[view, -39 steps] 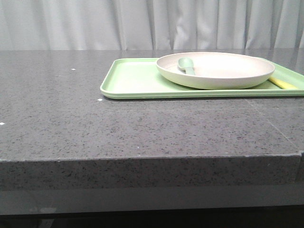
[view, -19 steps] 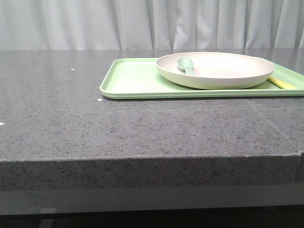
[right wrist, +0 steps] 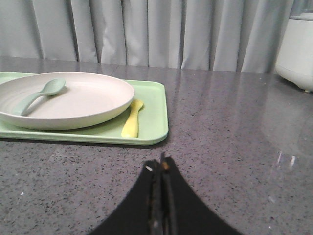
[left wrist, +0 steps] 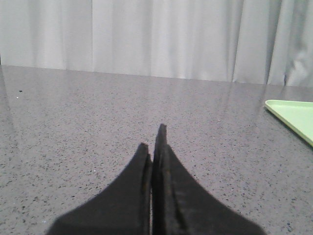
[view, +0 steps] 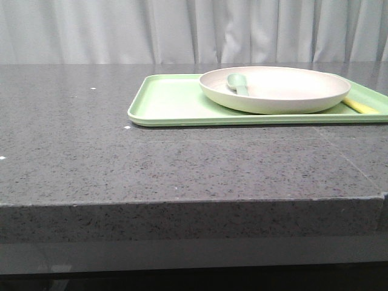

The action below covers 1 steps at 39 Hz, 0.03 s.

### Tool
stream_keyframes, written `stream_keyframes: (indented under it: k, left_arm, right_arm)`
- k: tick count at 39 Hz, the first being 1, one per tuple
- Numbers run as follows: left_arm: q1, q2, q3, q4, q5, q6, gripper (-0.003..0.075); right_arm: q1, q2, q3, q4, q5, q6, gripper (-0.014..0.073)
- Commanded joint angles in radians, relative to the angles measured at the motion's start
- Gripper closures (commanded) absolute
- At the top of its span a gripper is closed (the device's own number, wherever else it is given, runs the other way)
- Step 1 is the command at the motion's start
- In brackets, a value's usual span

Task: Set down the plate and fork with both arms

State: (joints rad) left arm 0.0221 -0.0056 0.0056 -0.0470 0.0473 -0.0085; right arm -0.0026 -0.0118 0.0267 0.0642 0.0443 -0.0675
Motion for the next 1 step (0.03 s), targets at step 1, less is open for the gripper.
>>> stream_keyframes:
  k: [1]
  left_arm:
    - [0.001, -0.02, 0.002, -0.006, -0.087, -0.008, 0.0738]
  right_arm:
    - [-0.002, -0.017, -0.003, 0.004, -0.086, -0.008, 0.0661]
